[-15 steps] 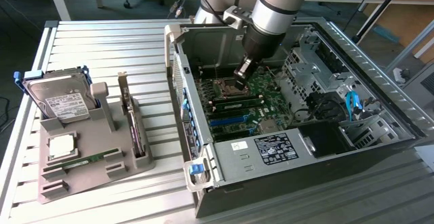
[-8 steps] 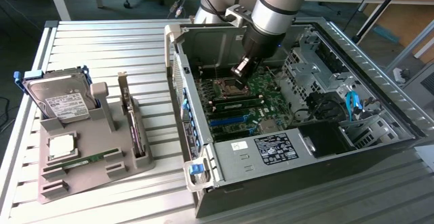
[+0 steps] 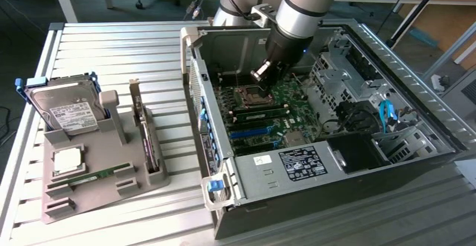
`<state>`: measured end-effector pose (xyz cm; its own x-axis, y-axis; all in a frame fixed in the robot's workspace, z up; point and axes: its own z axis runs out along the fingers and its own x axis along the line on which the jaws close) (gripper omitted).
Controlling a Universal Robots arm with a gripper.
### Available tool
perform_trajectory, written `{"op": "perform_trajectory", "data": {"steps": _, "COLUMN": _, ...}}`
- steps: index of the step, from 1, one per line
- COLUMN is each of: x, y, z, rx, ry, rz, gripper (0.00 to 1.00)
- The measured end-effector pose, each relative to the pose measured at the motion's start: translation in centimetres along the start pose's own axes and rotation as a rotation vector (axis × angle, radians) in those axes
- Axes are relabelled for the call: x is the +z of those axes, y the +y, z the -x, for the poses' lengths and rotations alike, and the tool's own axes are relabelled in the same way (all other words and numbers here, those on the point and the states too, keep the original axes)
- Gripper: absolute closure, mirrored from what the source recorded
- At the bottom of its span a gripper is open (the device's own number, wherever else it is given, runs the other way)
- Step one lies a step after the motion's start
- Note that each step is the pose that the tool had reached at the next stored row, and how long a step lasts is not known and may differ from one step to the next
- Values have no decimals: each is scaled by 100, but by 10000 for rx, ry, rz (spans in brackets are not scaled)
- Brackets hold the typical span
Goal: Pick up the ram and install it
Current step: 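Press down the ram until it locks into place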
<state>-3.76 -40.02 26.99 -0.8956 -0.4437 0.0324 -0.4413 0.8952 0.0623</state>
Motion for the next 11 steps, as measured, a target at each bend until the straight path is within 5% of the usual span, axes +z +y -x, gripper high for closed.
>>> {"op": "perform_trajectory", "data": {"steps": 11, "x": 0, "y": 0, "z": 0, "rx": 2316, "ry": -144, "rz": 75, "gripper": 89}}
